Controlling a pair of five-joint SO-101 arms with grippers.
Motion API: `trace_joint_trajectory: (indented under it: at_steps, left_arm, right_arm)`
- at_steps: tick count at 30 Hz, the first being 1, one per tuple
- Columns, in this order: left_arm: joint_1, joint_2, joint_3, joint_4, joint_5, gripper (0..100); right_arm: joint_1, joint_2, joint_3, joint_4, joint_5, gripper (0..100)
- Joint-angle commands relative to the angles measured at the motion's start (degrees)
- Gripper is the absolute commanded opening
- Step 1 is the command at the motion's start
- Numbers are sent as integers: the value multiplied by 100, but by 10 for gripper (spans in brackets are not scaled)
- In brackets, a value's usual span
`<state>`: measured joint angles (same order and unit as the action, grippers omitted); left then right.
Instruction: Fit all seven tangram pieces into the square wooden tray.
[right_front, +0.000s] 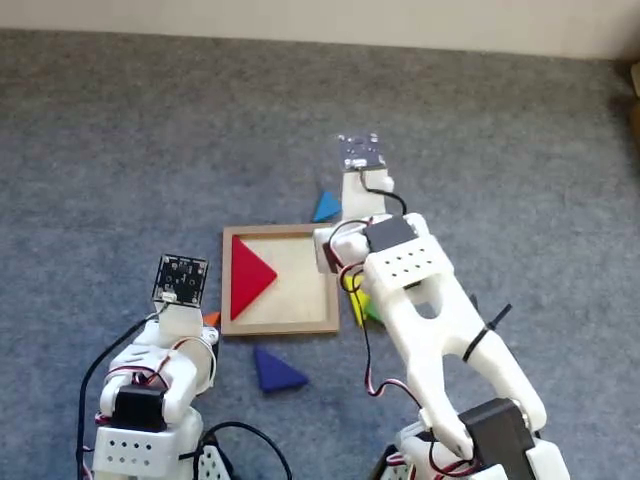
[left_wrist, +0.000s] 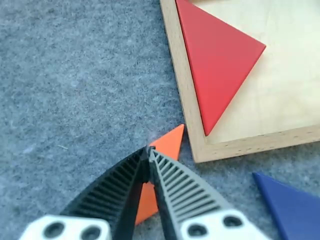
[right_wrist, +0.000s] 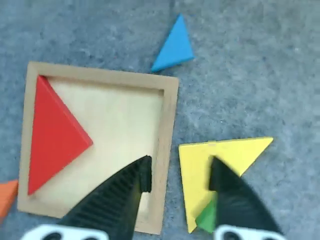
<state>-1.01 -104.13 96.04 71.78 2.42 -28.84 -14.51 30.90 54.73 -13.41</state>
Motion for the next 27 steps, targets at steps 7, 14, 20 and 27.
trace_joint_trajectory:
  at_steps: [7,14,20,27]
  left_arm:
    - [-22,4,119,26,53,9]
    - [-22,4,119,26,53,9]
    - [-22,4,119,26,53,9]
    - [-22,4,119,26,53,9]
  right_arm:
    - [154,251,-48,31,-607,396]
    - [136,1314,-321,-66,-642,396]
    - [145,1815,-629,-92,-642,396]
    - [136,2193,-1095,-92,-642,396]
